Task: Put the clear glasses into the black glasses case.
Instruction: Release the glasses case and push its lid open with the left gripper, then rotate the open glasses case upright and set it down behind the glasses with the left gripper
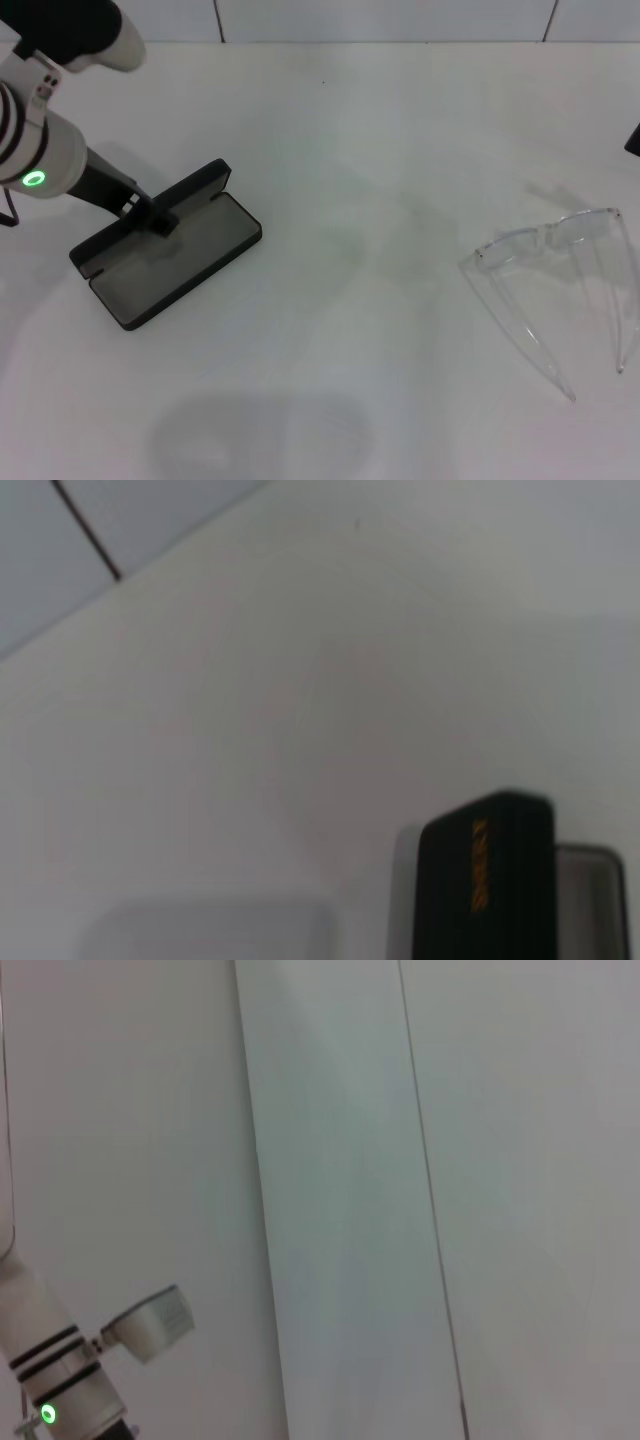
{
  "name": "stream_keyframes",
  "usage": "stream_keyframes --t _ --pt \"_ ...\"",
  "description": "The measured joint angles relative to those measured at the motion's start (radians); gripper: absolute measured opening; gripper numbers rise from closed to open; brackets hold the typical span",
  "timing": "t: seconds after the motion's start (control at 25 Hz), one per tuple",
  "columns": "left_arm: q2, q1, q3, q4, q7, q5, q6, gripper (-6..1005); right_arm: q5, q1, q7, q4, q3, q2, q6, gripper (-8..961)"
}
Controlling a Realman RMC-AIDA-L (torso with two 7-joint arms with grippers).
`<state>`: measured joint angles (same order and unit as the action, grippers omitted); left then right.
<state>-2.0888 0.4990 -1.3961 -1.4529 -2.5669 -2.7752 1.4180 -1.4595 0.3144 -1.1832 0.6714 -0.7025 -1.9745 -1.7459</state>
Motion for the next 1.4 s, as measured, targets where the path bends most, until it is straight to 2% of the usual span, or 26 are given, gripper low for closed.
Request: stream_keyframes --t 0.2,0.48,0.88,1.0,1.12,1.4 --pt "-0.001 0.025 -0.001 0.067 0.001 -0.014 -0.019 621 0.0 0.001 0.006 0.0 0.001 -0.001 0.006 789" --pt "-0.001 0.026 -0.037 0.05 0.015 -0.007 -0.02 594 0.001 0.013 0.046 -0.058 0.038 0.003 0.004 784" --pt "0.001 0.038 -0.065 0.031 0.015 -0.005 -0.01 194 0.012 0.018 0.075 -0.093 0.058 0.007 0.008 778" --pt "0.001 0.036 -0.068 0.006 0.016 -0.004 -0.003 197 0.013 0.016 0.085 -0.107 0.09 0.008 0.007 775" --pt "0.0 0.019 -0.106 -0.051 0.023 -0.006 -0.001 200 0.014 0.014 0.118 -0.139 0.174 0.007 -0.017 773" --pt "-0.001 -0.065 -0.334 -0.25 0.109 0.007 -0.037 207 0.019 -0.036 0.179 -0.226 0.546 0.009 -0.177 769"
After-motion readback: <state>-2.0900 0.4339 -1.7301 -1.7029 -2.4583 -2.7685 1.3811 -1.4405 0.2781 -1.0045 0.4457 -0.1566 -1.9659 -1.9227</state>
